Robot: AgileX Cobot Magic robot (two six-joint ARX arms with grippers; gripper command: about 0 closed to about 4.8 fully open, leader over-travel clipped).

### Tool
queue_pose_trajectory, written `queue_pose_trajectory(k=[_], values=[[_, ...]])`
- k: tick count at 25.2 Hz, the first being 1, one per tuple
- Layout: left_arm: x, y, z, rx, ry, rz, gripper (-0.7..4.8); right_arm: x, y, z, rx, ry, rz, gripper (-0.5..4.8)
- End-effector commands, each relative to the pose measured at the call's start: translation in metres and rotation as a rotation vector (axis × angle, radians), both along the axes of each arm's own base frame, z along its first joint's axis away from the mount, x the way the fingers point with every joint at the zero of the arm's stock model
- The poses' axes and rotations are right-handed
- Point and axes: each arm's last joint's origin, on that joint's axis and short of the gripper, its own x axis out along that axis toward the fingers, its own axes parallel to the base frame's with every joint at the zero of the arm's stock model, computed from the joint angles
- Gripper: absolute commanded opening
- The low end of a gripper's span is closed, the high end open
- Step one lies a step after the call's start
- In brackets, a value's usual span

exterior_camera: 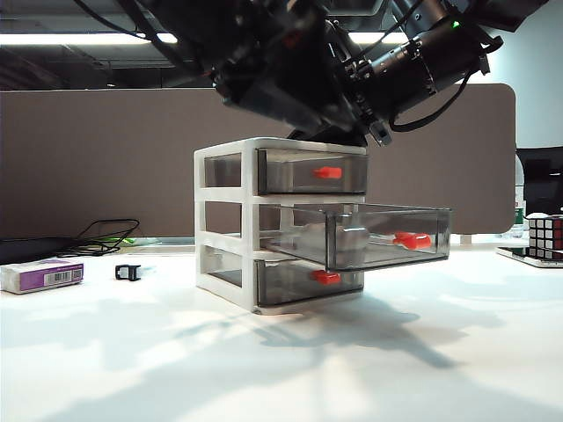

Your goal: Open the second layer of the drawer on the table, pick up the earphone case on the table and put it in, and finally close the drawer.

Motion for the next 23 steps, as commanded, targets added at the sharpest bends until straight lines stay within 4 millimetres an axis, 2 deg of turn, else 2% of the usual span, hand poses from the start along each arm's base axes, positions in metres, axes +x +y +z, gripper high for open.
queue_pose_trajectory(k=[1, 2, 6, 9, 13, 17, 20, 23], values=[[-0.012, -0.004, 0.007, -0.066, 0.083, -0.116, 0.24, -0.005, -0.001, -0.021, -0.055, 0.139, -0.009, -0.05], [-0.02, -0.009, 0.005, -0.067, 0.12, -0.183, -0.05, -0.005, -0.001, -0.021, -0.055, 0.14, -0.009, -0.05], [-0.033, -0.021, -0.006, 0.024, 0.12, -0.185, -0.05, -0.006, -0.001, -0.021, -0.056, 0.142, -0.007, -0.05], [-0.032, -0.026, -0.019, 0.056, 0.169, -0.196, -0.05, -0.006, -0.001, -0.021, -0.057, 0.145, -0.007, -0.05], [-0.024, -0.039, -0.047, 0.09, 0.268, -0.185, -0.05, -0.006, -0.001, -0.022, -0.06, 0.152, -0.007, -0.05], [-0.023, -0.043, -0.053, 0.114, 0.256, -0.146, -0.05, -0.006, -0.001, -0.022, -0.06, 0.151, -0.007, -0.05], [-0.02, -0.042, -0.055, 0.164, 0.207, 0.014, -0.05, -0.006, -0.001, -0.022, -0.061, 0.148, -0.006, -0.05], [-0.018, -0.042, -0.054, 0.168, 0.177, 0.074, -0.05, -0.006, -0.001, -0.022, -0.063, 0.145, -0.004, -0.05]])
